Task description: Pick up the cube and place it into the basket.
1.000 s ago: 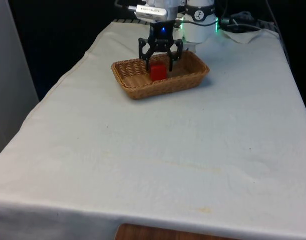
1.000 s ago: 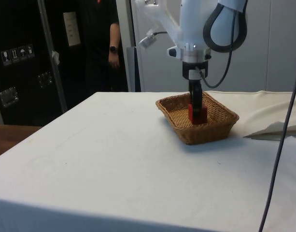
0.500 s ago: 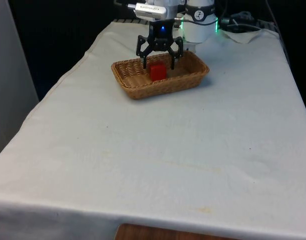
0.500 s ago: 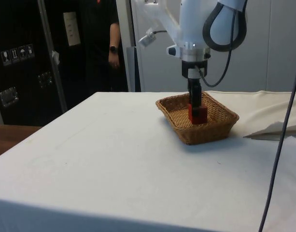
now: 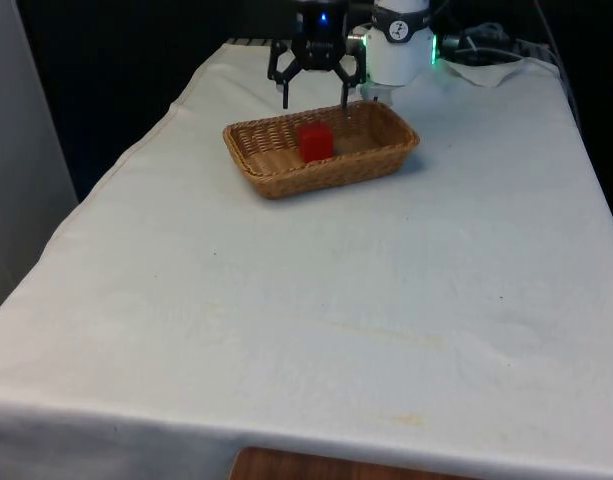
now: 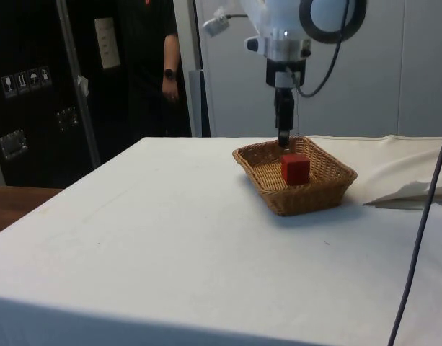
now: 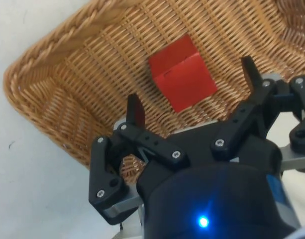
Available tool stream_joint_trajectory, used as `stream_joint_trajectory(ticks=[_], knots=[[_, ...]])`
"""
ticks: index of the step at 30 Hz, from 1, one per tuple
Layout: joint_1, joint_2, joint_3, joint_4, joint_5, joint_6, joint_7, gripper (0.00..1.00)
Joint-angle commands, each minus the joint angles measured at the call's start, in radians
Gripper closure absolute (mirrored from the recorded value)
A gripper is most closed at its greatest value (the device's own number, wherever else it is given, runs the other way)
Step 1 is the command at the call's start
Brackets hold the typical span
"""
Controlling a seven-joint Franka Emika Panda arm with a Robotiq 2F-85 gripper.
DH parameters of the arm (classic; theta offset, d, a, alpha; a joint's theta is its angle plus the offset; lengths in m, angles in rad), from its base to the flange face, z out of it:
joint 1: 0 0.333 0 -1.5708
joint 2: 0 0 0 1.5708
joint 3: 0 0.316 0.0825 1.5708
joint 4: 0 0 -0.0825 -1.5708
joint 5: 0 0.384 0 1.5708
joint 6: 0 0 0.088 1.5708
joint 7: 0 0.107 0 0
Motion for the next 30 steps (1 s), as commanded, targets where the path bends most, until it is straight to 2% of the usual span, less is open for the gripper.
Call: stream_joint_trajectory(ticks=[1, 3, 4, 5, 12, 13, 19, 22, 23, 24, 30], knots=[[0.001, -0.009, 0.005, 0.014, -0.004, -0.023, 0.010, 0.00], [0.004, -0.021, 0.009, 0.034, -0.003, -0.048, 0.013, 0.00], [0.003, -0.022, 0.005, 0.022, 0.000, -0.033, 0.003, 0.00], [0.005, -0.023, 0.011, 0.041, -0.003, -0.057, 0.014, 0.00], [0.013, -0.026, 0.023, 0.110, 0.003, -0.115, 0.019, 0.00], [0.010, -0.028, 0.020, 0.102, 0.000, -0.105, 0.015, 0.00], [0.017, -0.010, 0.033, 0.170, 0.007, -0.147, 0.022, 0.00], [0.018, 0.004, 0.037, 0.197, 0.009, -0.153, 0.024, 0.00], [0.014, -0.002, 0.036, 0.188, 0.000, -0.145, 0.024, 0.00], [0.018, 0.009, 0.039, 0.206, 0.009, -0.154, 0.025, 0.00], [0.019, 0.049, 0.048, 0.269, 0.011, -0.158, 0.032, 0.00]])
